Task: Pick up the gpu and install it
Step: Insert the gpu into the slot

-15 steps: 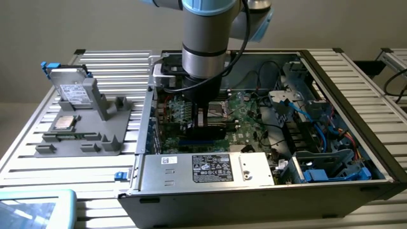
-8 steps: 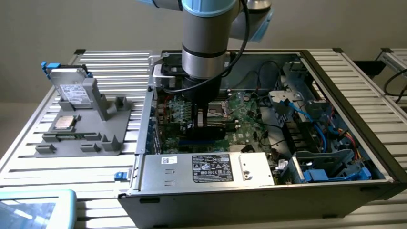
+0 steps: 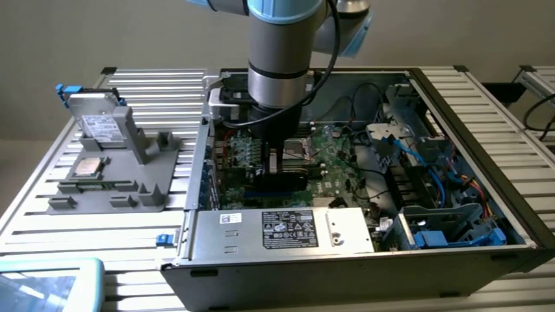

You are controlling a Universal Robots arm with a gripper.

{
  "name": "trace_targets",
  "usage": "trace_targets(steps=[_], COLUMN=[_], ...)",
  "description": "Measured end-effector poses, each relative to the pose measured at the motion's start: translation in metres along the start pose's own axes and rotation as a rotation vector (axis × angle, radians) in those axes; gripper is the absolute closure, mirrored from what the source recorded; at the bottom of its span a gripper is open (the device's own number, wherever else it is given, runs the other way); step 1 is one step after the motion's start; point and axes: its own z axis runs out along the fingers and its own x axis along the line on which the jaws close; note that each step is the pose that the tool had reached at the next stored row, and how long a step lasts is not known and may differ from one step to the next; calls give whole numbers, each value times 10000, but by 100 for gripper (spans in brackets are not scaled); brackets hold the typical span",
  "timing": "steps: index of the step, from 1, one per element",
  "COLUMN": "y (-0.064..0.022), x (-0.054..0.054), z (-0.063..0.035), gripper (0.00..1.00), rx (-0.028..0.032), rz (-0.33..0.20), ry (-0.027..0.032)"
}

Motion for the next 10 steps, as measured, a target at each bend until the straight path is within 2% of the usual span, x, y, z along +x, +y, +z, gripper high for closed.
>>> trace_targets(steps=[10], y=[-1], x=[-7], z=[18], gripper=[73], rx=[79], rz=[2], ry=[-2])
